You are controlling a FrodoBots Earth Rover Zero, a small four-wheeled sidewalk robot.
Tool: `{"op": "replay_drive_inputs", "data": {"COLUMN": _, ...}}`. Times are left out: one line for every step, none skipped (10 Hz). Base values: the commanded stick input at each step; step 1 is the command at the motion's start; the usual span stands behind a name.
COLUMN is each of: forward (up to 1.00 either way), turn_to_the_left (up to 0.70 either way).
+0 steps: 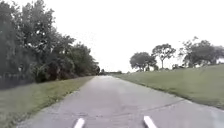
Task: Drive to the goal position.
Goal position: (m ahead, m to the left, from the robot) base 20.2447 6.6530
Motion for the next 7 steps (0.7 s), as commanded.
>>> {"op": "replay_drive_inputs", "data": {"forward": 0.70, "turn_to_the_left": 0.00}}
{"op": "replay_drive_inputs", "data": {"forward": 0.70, "turn_to_the_left": 0.00}}
{"op": "replay_drive_inputs", "data": {"forward": 0.70, "turn_to_the_left": 0.00}}
{"op": "replay_drive_inputs", "data": {"forward": 0.70, "turn_to_the_left": 0.00}}
{"op": "replay_drive_inputs", "data": {"forward": 0.70, "turn_to_the_left": 0.00}}
{"op": "replay_drive_inputs", "data": {"forward": 0.70, "turn_to_the_left": 0.00}}
{"op": "replay_drive_inputs", "data": {"forward": 0.70, "turn_to_the_left": 0.00}}
